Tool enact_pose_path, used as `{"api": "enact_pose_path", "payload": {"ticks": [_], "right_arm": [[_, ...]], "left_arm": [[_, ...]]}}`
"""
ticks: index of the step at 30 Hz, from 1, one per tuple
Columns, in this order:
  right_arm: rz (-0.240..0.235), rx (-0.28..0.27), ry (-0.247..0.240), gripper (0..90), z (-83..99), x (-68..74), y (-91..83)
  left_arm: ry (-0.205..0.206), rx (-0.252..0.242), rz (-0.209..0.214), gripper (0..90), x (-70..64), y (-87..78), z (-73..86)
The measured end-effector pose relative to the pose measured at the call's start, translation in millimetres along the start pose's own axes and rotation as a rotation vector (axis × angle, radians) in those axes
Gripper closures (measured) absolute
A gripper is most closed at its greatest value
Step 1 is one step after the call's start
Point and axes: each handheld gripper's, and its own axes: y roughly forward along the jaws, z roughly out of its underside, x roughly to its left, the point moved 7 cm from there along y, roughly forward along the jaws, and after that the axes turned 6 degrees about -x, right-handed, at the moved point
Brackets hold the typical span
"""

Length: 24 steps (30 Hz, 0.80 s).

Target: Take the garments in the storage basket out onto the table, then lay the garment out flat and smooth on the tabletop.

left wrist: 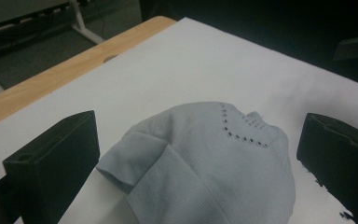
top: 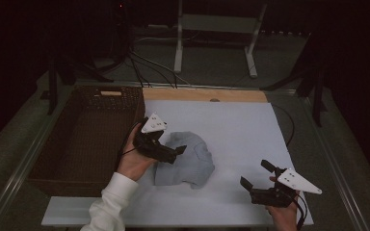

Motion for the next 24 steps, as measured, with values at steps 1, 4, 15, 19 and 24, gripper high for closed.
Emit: {"api": "enact_pose_path", "payload": {"ticks": [1, 4, 15, 19, 24], "right_arm": [[0.001, 0.0, 0.001, 0.2, 0.0, -0.1, 0.0], [0.001, 0.0, 0.0, 0.2, 0.0, -0.4, 0.0], [0.002, 0.001, 0.001, 0.2, 0.1, -0.1, 0.1], [0.001, 0.001, 0.0, 0.2, 0.1, -0.4, 0.3], [0.003, 0.0, 0.001, 0.2, 0.1, -0.3, -0.1]], "left_arm": [[-0.003, 0.0, 0.0, 0.1, 0.5, -0.5, 0.8], [0.001, -0.001, -0.007, 0.1, 1.8, -2.1, 2.7], [-0.016, -0.009, -0.017, 0.1, -1.4, -9.8, 1.0], [-0.027, -0.024, -0.021, 0.0, -3.0, -12.5, 0.6], [-0.034, -0.027, -0.016, 0.0, -5.8, -14.2, 4.7]]}}
